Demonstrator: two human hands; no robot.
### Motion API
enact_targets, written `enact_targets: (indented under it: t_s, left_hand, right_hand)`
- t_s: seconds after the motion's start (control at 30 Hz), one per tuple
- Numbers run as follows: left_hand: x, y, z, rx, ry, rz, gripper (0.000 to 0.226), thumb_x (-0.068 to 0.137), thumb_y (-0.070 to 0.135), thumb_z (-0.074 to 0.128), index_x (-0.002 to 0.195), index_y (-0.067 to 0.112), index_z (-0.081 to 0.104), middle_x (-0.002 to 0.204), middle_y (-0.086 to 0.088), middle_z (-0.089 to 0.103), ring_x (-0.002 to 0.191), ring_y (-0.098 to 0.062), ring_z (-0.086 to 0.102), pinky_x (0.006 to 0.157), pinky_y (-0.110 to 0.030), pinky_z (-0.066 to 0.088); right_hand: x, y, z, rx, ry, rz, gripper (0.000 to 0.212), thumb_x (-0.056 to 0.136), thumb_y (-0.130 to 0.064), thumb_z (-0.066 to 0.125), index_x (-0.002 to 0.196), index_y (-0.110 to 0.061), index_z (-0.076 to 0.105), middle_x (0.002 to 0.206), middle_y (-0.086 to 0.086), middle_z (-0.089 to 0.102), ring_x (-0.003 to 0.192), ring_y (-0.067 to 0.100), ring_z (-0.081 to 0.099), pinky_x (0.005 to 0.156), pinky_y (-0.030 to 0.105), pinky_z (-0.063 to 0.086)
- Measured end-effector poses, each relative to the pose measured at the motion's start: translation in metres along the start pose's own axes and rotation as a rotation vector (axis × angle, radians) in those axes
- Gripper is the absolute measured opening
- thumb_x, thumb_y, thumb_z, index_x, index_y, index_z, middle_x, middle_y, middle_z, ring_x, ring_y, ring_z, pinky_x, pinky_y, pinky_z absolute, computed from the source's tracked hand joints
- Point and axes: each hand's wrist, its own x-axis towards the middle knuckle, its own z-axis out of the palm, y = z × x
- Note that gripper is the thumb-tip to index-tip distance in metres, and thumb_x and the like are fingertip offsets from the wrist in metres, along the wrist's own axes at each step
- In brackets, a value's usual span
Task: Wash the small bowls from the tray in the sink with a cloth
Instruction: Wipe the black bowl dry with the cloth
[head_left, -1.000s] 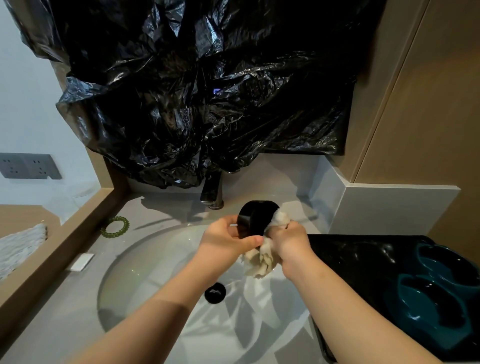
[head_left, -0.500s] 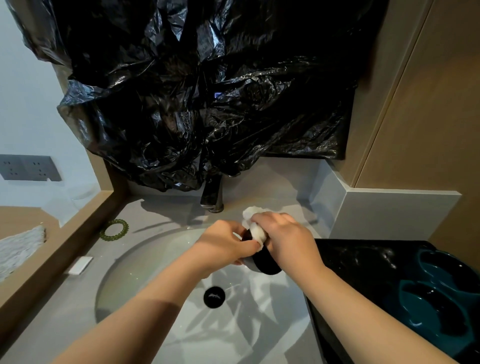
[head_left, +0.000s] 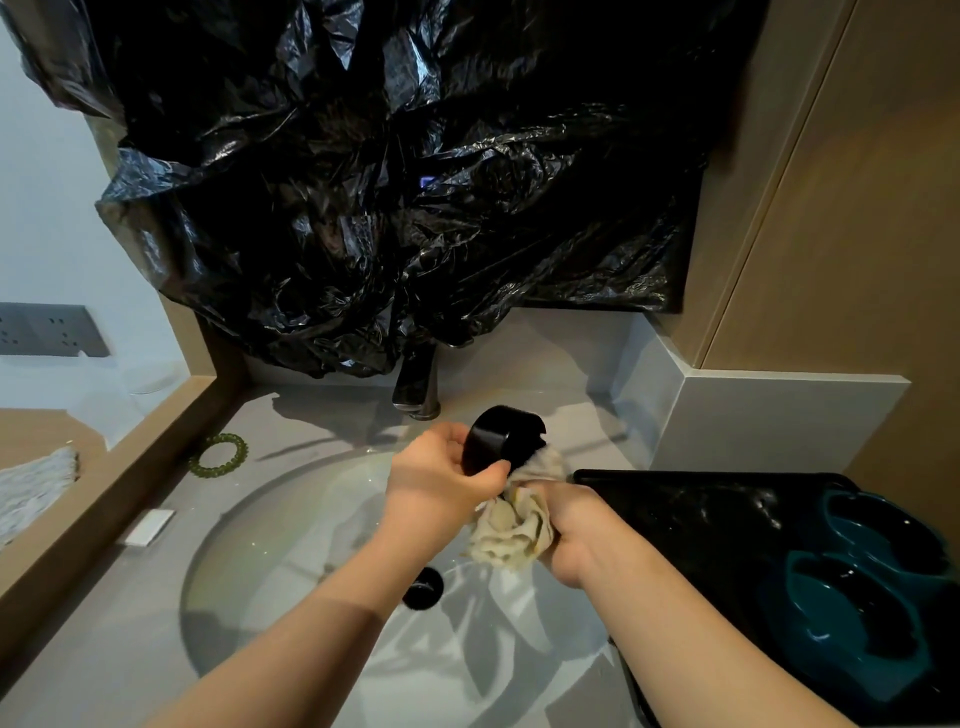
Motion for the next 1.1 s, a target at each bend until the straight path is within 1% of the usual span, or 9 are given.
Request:
enact_targets:
  t_s: [0.1, 0.2, 0.27, 0.47, 0.6, 0.73, 0.87, 0.93, 1.1]
  left_hand:
    - [0.007, -0.006, -0.002, 0.003, 0.073, 0.022, 0.026, 0.074, 0.025, 0.077, 0.088, 0.021, 0.055, 0.071, 0.009, 0.065, 0.069, -0.007, 0.062, 0.062, -0.013, 0.046]
    - [0.015, -0.012, 0.0, -0.314, -0.013, -0.212, 0.027, 0.081, 0.02, 0.073, 0.101, 0.004, 0.063, 0.075, -0.007, 0.067, 0.072, -0.022, 0.066, 0.075, -0.036, 0.058]
    - [0.013, -0.01, 0.002, -0.479, -0.141, -0.37, 0.032, 0.087, 0.019, 0.067, 0.111, -0.001, 0.059, 0.08, -0.014, 0.061, 0.072, -0.023, 0.064, 0.072, -0.035, 0.06]
    - [0.012, -0.002, 0.024, -0.586, -0.489, -0.531, 0.023, 0.091, 0.022, 0.061, 0.103, 0.002, 0.061, 0.085, -0.013, 0.072, 0.071, -0.022, 0.072, 0.057, -0.03, 0.059]
    - [0.009, 0.01, 0.057, -0.531, -0.593, -0.569, 0.016, 0.092, 0.02, 0.059, 0.099, 0.006, 0.062, 0.081, -0.009, 0.073, 0.074, -0.02, 0.07, 0.065, -0.032, 0.058]
    - [0.0, 0.021, 0.089, -0.36, -0.668, -0.49, 0.018, 0.089, 0.018, 0.064, 0.1, 0.005, 0.065, 0.082, -0.007, 0.069, 0.072, -0.015, 0.065, 0.068, -0.032, 0.06]
    - [-0.016, 0.022, 0.118, -0.039, -0.787, -0.267, 0.019, 0.088, 0.022, 0.066, 0.103, 0.01, 0.063, 0.074, -0.004, 0.055, 0.064, -0.014, 0.056, 0.069, -0.029, 0.058]
    - [-0.025, 0.02, 0.128, 0.076, -0.78, -0.16, 0.005, 0.091, 0.02, 0.06, 0.093, 0.015, 0.062, 0.076, -0.003, 0.056, 0.062, -0.015, 0.057, 0.069, -0.03, 0.058]
    - [-0.035, 0.017, 0.135, 0.414, -0.688, 0.185, 0.024, 0.095, 0.019, 0.048, 0.094, 0.009, 0.069, 0.075, -0.006, 0.065, 0.067, -0.019, 0.061, 0.067, -0.027, 0.049]
  right_hand:
    - [-0.007, -0.002, -0.003, 0.054, 0.009, -0.09, 0.01, 0.083, 0.001, 0.063, 0.093, 0.0, 0.065, 0.082, 0.015, 0.068, 0.072, 0.027, 0.065, 0.07, 0.036, 0.056]
    - [-0.006, -0.003, -0.02, 0.011, 0.158, -0.294, 0.01, 0.085, 0.001, 0.06, 0.095, 0.0, 0.062, 0.083, 0.016, 0.065, 0.076, 0.03, 0.064, 0.08, 0.045, 0.055]
    - [-0.007, -0.004, -0.036, -0.058, 0.241, -0.369, 0.009, 0.086, 0.0, 0.059, 0.094, -0.003, 0.061, 0.09, 0.016, 0.066, 0.085, 0.03, 0.065, 0.085, 0.046, 0.054]
    - [-0.026, 0.002, -0.087, -0.104, 0.36, -0.423, 0.008, 0.084, -0.002, 0.058, 0.088, -0.008, 0.06, 0.091, 0.013, 0.064, 0.082, 0.023, 0.062, 0.08, 0.037, 0.052]
    - [-0.044, 0.008, -0.119, -0.157, 0.424, -0.452, 0.01, 0.084, -0.002, 0.056, 0.093, -0.005, 0.06, 0.083, 0.006, 0.06, 0.074, 0.017, 0.056, 0.068, 0.03, 0.047]
    - [-0.06, 0.016, -0.148, -0.255, 0.54, -0.507, 0.007, 0.084, -0.003, 0.054, 0.088, -0.005, 0.059, 0.08, 0.004, 0.058, 0.073, 0.018, 0.053, 0.064, 0.029, 0.042]
    - [-0.071, 0.031, -0.165, -0.31, 0.616, -0.482, 0.004, 0.083, -0.004, 0.052, 0.081, -0.006, 0.054, 0.074, 0.002, 0.052, 0.068, 0.015, 0.046, 0.06, 0.027, 0.037]
    - [-0.075, 0.04, -0.171, -0.311, 0.646, -0.463, 0.002, 0.082, -0.004, 0.051, 0.08, -0.004, 0.052, 0.073, 0.003, 0.049, 0.067, 0.015, 0.043, 0.059, 0.027, 0.035]
    - [-0.084, 0.06, -0.184, -0.286, 0.689, -0.438, 0.005, 0.084, -0.005, 0.052, 0.088, -0.001, 0.055, 0.076, 0.006, 0.052, 0.07, 0.017, 0.046, 0.06, 0.028, 0.036]
